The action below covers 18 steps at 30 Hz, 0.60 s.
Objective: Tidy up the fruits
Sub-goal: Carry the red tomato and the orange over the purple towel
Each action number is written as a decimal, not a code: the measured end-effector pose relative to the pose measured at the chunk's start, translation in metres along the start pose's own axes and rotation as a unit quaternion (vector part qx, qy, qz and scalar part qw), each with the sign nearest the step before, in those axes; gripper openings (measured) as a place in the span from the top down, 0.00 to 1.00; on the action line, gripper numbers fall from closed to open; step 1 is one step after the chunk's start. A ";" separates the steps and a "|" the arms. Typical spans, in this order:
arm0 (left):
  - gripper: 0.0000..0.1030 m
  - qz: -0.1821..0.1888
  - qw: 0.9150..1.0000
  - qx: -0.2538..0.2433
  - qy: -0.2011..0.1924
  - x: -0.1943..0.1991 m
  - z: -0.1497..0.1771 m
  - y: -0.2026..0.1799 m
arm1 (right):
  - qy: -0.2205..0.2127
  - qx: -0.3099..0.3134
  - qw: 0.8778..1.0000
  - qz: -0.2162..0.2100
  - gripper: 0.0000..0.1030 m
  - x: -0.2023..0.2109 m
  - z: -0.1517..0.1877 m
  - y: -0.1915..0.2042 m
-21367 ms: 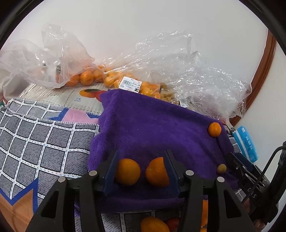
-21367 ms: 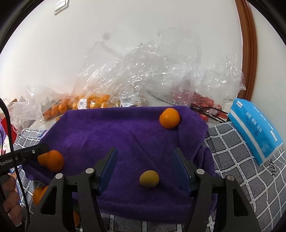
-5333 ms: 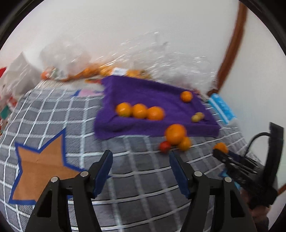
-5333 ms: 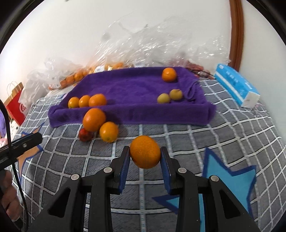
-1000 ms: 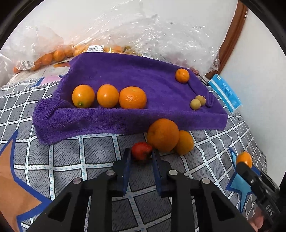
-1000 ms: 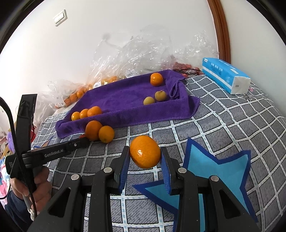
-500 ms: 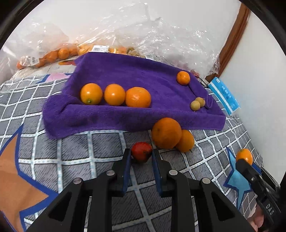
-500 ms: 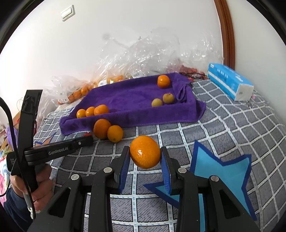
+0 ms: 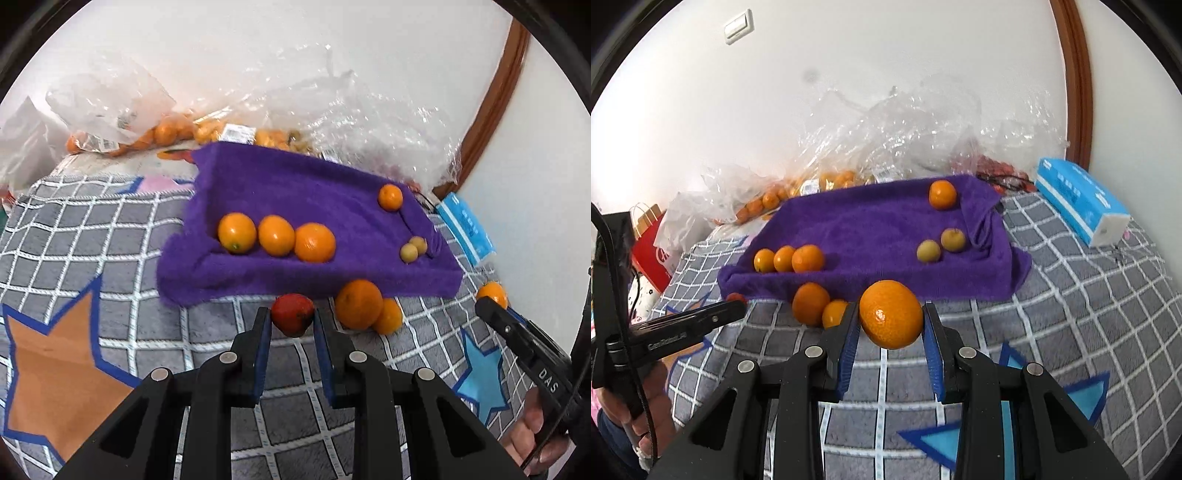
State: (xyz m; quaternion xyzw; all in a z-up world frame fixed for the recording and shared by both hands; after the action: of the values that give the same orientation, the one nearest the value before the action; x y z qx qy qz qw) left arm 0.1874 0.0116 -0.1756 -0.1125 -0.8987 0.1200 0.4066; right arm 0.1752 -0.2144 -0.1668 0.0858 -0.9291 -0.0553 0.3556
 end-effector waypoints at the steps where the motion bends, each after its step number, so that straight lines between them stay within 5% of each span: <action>1: 0.78 -0.001 1.000 0.000 -0.003 0.001 -0.003 0.001 | -0.001 0.001 1.000 0.002 0.68 -0.001 -0.004 0.000; 18: 0.78 -0.006 1.000 -0.003 -0.017 -0.014 -0.046 0.000 | -0.012 0.007 1.000 0.002 0.68 -0.029 -0.052 -0.007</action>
State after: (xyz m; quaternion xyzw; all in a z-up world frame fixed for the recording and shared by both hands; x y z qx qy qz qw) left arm 0.2310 0.0133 -0.1560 -0.1060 -0.9066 0.1166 0.3914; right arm 0.2315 -0.2178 -0.1484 0.0859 -0.9339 -0.0498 0.3435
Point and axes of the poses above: each gripper's, at about its wrist camera, not at the fingertips, and x roughly against the way its jaws point, y to its left, z to its underside, the point moved 9 cm from there along -x, roughly the way its jaws point, and after that the axes turned 2 degrees about z, right-handed, at the moved point
